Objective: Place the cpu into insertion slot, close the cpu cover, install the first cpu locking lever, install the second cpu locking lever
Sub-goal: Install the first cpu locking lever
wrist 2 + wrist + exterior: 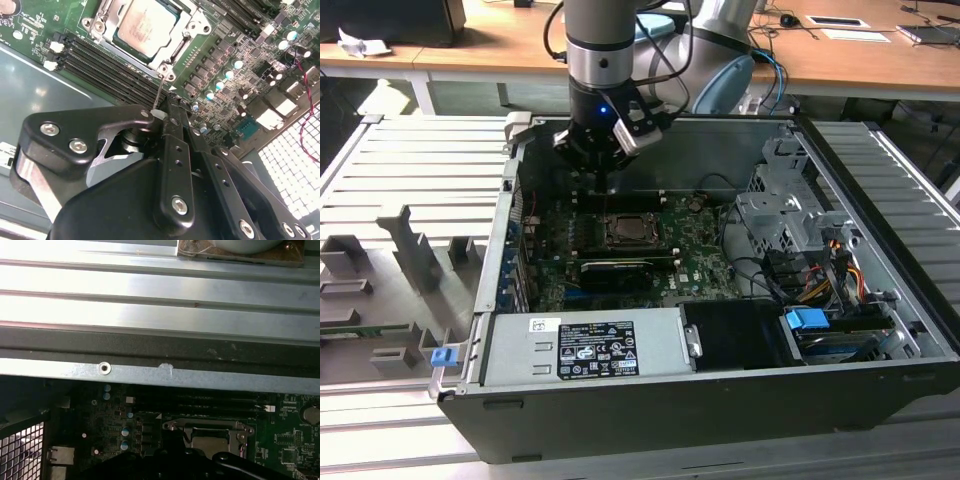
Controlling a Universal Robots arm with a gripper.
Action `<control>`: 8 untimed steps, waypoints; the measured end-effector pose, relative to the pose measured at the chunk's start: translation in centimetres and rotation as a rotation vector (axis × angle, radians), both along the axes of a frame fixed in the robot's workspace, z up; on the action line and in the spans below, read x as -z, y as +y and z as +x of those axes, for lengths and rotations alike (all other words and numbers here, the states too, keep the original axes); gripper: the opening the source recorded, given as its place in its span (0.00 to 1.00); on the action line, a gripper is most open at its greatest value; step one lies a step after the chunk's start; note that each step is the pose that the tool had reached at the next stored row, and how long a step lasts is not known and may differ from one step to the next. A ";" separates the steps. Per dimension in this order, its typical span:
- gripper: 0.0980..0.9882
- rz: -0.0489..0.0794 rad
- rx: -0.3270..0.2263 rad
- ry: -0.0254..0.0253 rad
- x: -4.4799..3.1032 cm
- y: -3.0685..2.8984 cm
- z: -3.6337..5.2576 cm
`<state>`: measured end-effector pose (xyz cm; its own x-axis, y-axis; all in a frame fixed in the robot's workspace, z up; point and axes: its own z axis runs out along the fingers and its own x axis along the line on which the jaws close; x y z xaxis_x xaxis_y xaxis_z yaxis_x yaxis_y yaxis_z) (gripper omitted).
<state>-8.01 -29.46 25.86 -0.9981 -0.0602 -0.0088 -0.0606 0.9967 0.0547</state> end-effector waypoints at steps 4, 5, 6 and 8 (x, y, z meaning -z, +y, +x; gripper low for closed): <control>0.01 0.000 0.000 0.0000 0.00 0.00 0.13; 0.01 0.000 0.000 0.0000 0.00 0.00 0.15; 0.01 0.000 0.000 0.0000 0.00 0.00 0.16; 0.01 0.000 0.000 0.0000 0.00 0.00 0.20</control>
